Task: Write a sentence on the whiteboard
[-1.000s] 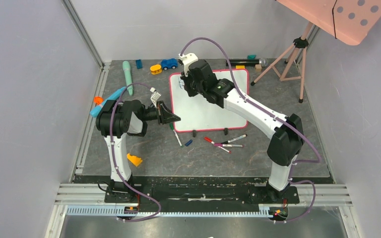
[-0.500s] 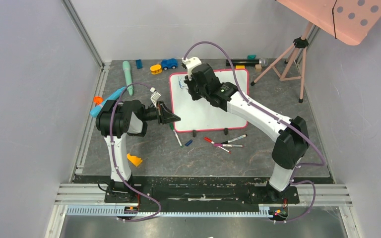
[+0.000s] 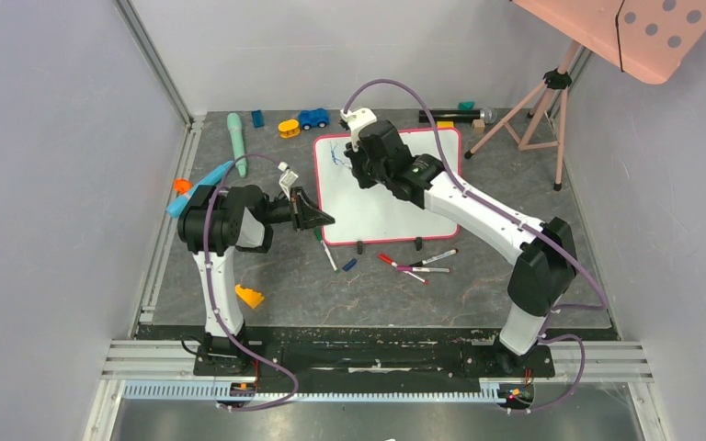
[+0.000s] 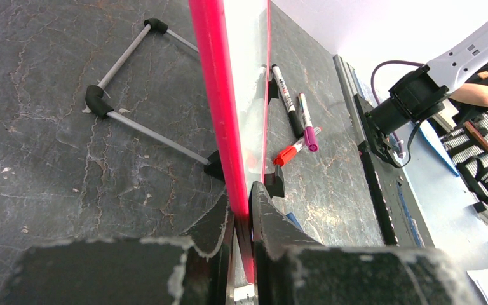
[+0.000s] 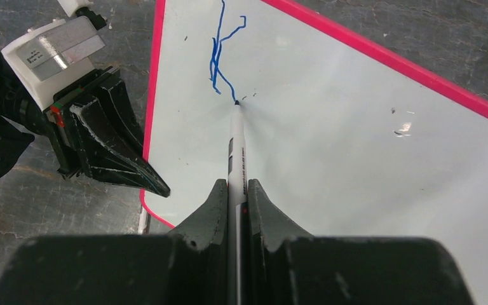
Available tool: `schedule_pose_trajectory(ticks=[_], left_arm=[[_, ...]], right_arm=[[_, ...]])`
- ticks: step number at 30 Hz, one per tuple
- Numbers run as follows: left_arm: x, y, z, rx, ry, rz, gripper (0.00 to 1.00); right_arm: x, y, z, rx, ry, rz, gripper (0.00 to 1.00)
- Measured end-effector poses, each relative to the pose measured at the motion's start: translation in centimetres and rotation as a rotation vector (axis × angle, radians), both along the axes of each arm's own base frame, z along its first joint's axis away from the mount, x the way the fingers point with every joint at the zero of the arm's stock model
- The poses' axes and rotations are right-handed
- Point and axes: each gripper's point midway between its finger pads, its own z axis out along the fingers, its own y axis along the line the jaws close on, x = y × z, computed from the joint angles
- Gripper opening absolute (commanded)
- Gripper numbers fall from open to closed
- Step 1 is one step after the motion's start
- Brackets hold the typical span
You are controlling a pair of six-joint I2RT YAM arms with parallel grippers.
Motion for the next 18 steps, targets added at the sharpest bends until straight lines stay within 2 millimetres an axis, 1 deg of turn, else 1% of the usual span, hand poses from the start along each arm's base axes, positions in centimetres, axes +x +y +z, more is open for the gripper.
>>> schedule_pose_trajectory(ticks=[5,10,13,18], left_arm=[[0.0,0.0,0.0,0.000,-0.002,-0.003,0.02],[0.0,0.0,0.0,0.000,-0.002,-0.003,0.02],[0.0,0.0,0.0,0.000,-0.002,-0.003,0.02],[0.0,0.0,0.0,0.000,-0.002,-0.003,0.02]], right_arm=[[0.1,-0.2,0.6,0.021,-0.001,0.009,0.00],[0.2,-0.6,2.4,0.057,-0.023,0.011,0.00],[0.6,-0.6,3.7,0.079,-0.046,0.008,0.00],[1.1,-0.6,4.9,0.097,-0.067,0.002,0.00]])
